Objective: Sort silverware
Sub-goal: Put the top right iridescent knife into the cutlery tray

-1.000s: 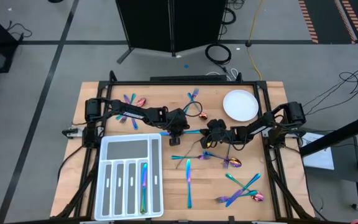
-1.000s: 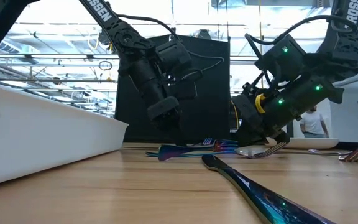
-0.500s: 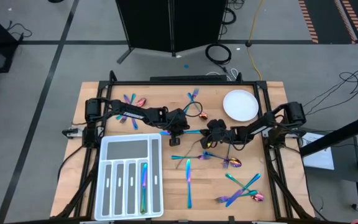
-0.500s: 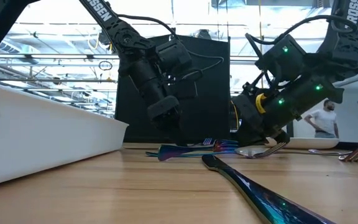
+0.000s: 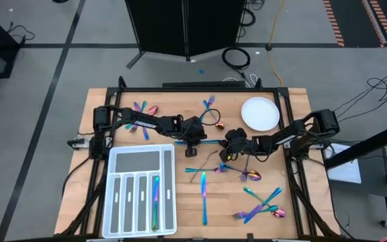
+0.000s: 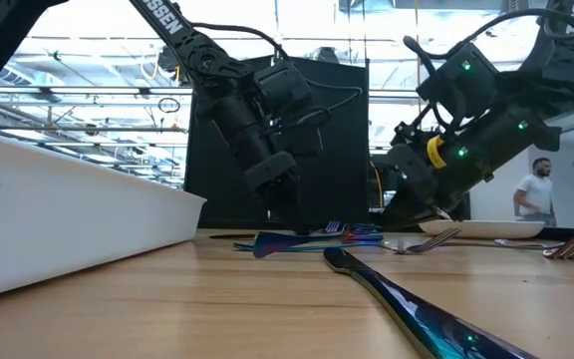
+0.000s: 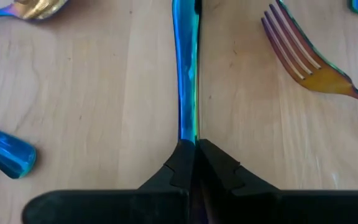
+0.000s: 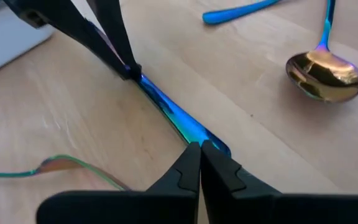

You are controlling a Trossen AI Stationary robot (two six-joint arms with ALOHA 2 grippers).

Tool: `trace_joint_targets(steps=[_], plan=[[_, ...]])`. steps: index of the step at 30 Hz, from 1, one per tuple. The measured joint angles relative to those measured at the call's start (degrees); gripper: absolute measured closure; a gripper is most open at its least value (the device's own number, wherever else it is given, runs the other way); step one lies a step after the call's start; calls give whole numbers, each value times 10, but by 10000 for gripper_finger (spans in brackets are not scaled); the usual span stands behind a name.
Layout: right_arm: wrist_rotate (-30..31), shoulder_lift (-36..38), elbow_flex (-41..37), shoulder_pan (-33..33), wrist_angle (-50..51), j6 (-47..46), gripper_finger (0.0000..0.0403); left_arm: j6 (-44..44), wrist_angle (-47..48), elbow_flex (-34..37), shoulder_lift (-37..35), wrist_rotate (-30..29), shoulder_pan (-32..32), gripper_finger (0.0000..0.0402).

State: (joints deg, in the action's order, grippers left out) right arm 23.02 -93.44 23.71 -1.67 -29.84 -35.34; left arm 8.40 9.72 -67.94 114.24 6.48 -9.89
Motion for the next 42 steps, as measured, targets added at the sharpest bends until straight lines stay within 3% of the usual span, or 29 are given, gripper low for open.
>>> trace_joint_targets(steps=[11,16,24,35,42], plan=[[5,1,1,0,-53,57,401,0,-2,0,-1,0,0,382],[5,2,1,0,-54,86,383,0,-2,-1,-1,1,0,382],[3,-8,2,10,-40,69,371,0,3,-1,-8,1,0,382],[-10,-8,34,16,-59,169,402,11,48,-1,-84,2,0,382],[-33,-7,91,17,26,213,402,-15,27,74,-158,9,0,382]])
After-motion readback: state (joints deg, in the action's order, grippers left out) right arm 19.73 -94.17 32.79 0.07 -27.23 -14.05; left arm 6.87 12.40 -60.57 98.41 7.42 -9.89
